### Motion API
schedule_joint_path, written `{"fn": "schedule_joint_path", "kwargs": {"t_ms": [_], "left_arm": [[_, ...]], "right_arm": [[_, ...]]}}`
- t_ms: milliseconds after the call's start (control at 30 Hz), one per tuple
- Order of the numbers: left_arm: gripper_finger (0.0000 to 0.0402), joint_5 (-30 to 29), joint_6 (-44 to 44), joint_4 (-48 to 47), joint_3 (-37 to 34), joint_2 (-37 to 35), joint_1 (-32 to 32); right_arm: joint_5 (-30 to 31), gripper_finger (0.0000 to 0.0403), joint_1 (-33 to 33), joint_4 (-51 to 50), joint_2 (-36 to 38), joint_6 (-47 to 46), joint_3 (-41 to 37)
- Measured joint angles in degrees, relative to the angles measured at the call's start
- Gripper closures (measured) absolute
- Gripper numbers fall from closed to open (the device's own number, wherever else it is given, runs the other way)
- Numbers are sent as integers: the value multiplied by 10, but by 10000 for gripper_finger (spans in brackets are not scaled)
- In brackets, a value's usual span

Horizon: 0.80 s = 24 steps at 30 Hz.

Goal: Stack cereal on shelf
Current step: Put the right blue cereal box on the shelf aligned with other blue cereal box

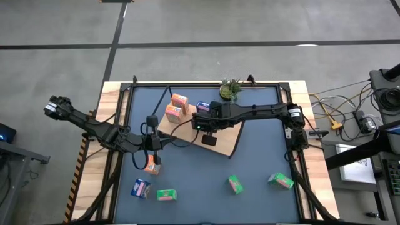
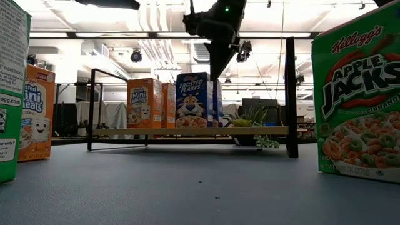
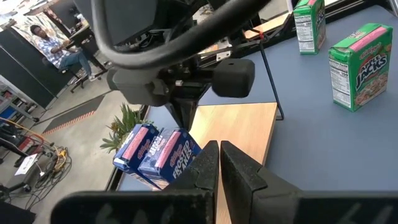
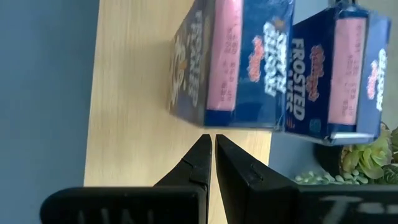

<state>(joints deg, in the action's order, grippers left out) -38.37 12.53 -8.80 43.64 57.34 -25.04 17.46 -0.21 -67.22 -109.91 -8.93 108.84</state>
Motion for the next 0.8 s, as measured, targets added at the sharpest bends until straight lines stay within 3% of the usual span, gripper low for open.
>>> {"fn": "schedule_joint_path", "kwargs": {"t_ms": [200, 500, 800], "left_arm": [[402, 0, 0, 0, 0, 0, 0], [402, 0, 0, 0, 0, 0, 0], [402, 0, 0, -7, 0, 0, 0]], "right_arm": [[2, 390, 2, -44, 15, -5, 31], [10, 390, -13, 168, 22, 106, 23], [6, 390, -41, 196, 20, 126, -21]]}}
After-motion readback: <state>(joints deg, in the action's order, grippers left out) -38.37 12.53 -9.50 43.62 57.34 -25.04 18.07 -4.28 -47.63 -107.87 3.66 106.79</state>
